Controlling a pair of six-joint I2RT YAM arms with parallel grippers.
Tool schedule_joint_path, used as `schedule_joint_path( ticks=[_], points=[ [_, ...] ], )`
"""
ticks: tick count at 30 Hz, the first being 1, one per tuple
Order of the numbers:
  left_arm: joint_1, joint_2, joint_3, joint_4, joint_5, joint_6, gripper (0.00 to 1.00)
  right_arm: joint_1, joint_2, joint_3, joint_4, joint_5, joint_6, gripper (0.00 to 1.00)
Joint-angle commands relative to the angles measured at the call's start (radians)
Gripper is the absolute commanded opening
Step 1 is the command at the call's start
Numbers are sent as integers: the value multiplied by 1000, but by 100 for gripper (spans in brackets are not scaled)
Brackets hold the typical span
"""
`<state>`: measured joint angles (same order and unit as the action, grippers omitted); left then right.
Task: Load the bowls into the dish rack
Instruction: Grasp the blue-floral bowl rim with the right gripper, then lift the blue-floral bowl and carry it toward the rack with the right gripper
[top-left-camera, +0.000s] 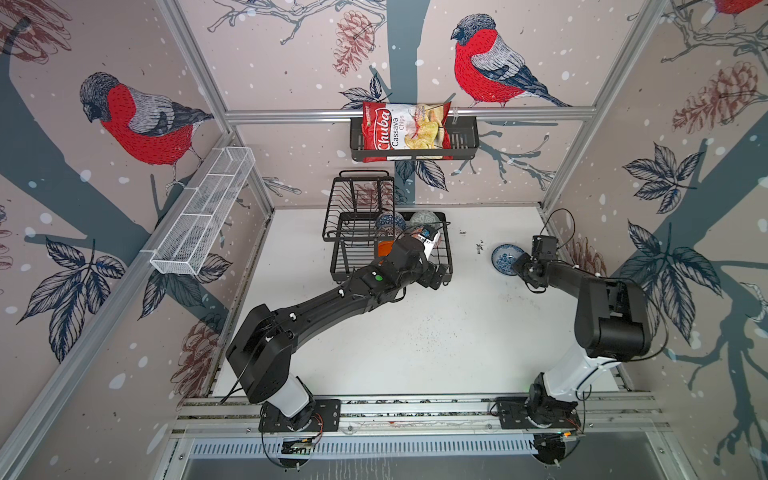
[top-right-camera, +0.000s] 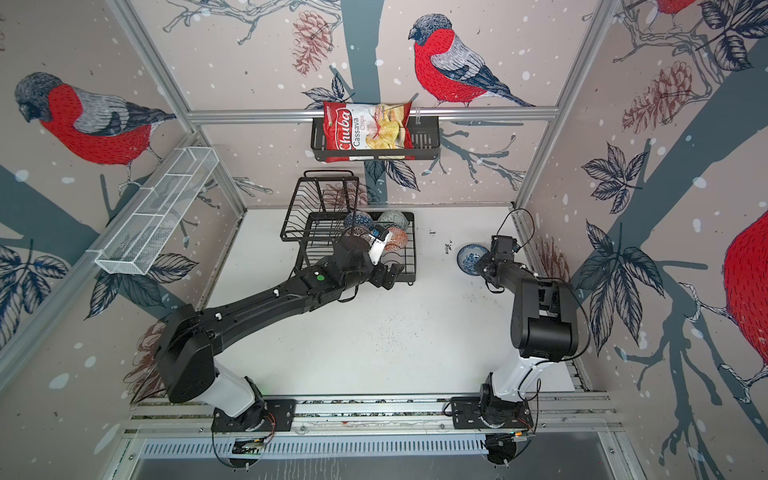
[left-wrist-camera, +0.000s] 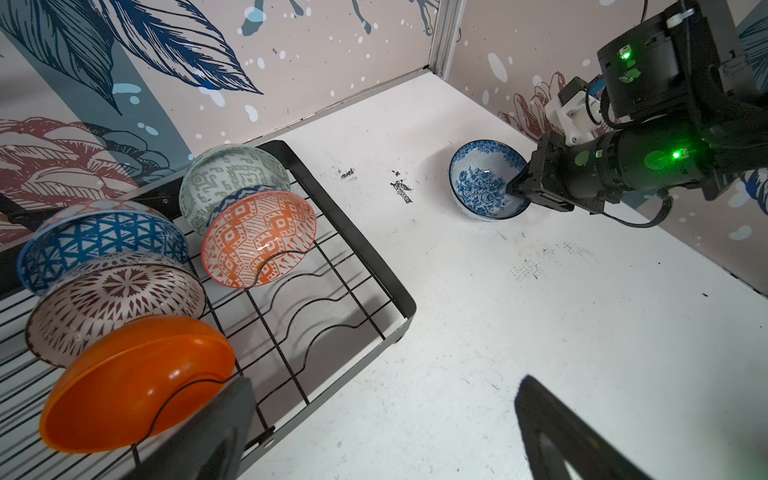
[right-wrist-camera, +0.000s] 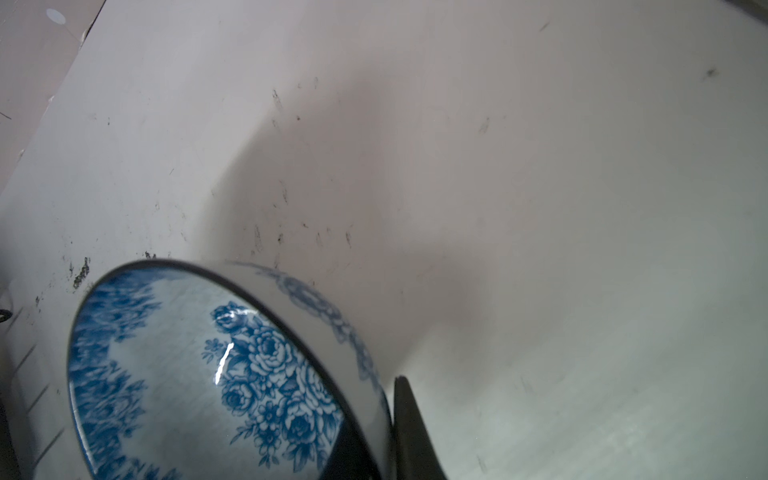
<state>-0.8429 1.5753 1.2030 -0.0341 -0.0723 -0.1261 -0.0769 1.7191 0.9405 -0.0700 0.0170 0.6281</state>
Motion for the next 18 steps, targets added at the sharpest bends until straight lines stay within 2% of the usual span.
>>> schedule_joint_path(
  ticks=[1,18],
  points=[
    [-2,1,7,19,6,-6,98,17,-27,-2,13,22,-5,6],
    [-2,-4,7,19,0,-7,98,195,-125,-2,-24,127,10,3]
  ],
)
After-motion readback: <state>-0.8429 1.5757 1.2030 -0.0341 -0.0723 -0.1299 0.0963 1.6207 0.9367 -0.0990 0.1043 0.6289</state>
